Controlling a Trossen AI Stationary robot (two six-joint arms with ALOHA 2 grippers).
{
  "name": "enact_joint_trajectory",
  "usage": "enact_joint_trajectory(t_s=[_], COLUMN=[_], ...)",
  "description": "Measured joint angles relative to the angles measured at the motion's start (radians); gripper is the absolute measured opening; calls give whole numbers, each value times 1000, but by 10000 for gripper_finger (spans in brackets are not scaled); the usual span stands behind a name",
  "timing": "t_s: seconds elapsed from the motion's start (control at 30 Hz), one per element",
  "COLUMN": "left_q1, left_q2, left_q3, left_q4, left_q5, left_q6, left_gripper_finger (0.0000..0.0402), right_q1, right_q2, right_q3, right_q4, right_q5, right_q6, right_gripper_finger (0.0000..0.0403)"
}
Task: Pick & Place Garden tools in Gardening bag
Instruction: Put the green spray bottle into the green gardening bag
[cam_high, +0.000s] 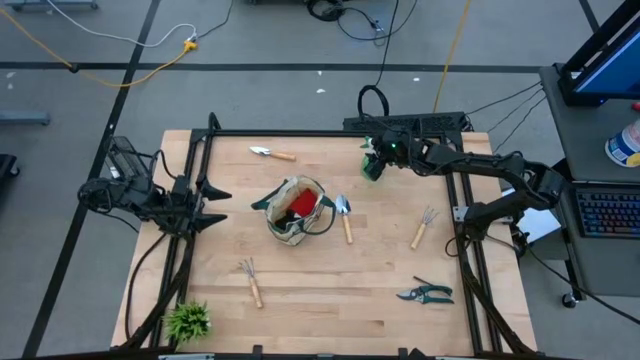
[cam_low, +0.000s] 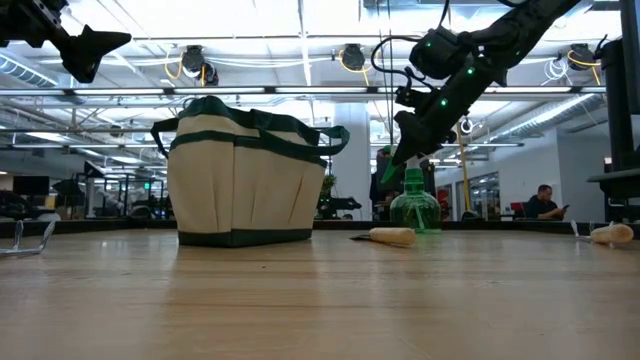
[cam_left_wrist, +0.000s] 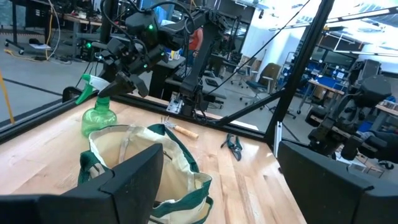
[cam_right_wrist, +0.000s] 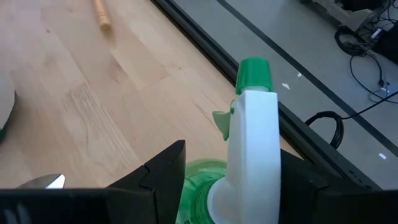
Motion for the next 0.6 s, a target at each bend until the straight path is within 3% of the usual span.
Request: enact_joint_trajectory(t_s=[0.17, 0.6], left_q1=[0, 0], left_q2=[0, 0], left_q3=[0, 0], left_q4=[0, 1], left_q5=[0, 0], left_q6=[0, -1], left_gripper_finger=[324, 324], right_q1=[0, 0], right_q2=[0, -3], right_q3=[0, 2], right_q4=[-3, 3], right_q5=[0, -1], right_q6=[0, 4], right_gripper_finger=[164, 51])
